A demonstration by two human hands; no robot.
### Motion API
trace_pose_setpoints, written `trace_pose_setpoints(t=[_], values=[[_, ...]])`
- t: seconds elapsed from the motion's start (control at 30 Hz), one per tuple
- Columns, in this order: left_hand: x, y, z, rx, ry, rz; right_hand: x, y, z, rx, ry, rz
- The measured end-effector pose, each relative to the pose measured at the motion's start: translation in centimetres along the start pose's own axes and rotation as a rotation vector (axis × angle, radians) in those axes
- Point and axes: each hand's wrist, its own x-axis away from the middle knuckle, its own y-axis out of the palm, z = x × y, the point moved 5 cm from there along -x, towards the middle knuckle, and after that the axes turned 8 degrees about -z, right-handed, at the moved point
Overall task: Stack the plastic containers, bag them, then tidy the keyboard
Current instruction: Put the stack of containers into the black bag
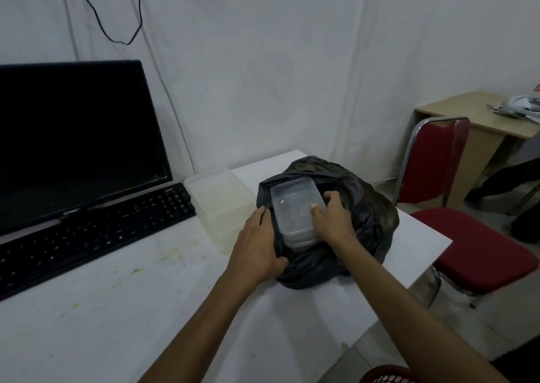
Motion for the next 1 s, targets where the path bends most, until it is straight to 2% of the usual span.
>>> trace_pose_setpoints(t=[0.1, 0.17, 0.23, 0.3, 0.4, 0.47, 0.53, 0.6, 0.7, 0.8, 1.0], values=[[0.3, -0.1, 0.5, 0.023, 0.023, 0.033, 0.3, 0.0, 0.1, 0.138, -0.039, 0.099], [0.8, -0.7, 0.9, 0.050, 0.060, 0.111, 0.7, -0.3, -0.6, 0.272, -0.074, 0.173], [1.5, -2.3, 1.1, 0.100, 0.124, 0.292, 1.2, -0.9, -2.2, 0.387, -0.176, 0.274], [2.5, -4.5, 0.7, 0.176, 0.169, 0.521, 1.6, -0.9, -4.2, 0.308, -0.326, 0.299], [4.0, -7.1, -0.8, 0.274, 0.114, 0.775, 1.0, 1.2, -6.6, 0.006, -0.340, 0.039], [4.7, -8.2, -2.5, 0.330, -0.033, 0.865, 0.9, 3.5, -7.8, -0.145, -0.308, -0.131], [4.3, -8.4, -4.8, 0.445, -0.237, 0.787, 0.9, 5.7, -8.8, -0.162, -0.307, -0.216], [3.3, -7.9, -6.9, 0.619, -0.380, 0.579, 1.2, 7.5, -9.0, -0.114, -0.234, -0.296], [2.8, -6.7, -8.0, 0.781, -0.411, 0.382, 1.1, 9.4, -8.8, -0.112, -0.119, -0.427], [3.1, -5.9, -7.7, 0.846, -0.369, 0.389, 1.0, 10.3, -8.0, -0.182, -0.016, -0.496], [3.5, -6.1, -7.1, 0.871, -0.281, 0.478, 1.0, 9.4, -7.5, -0.299, -0.094, -0.496]])
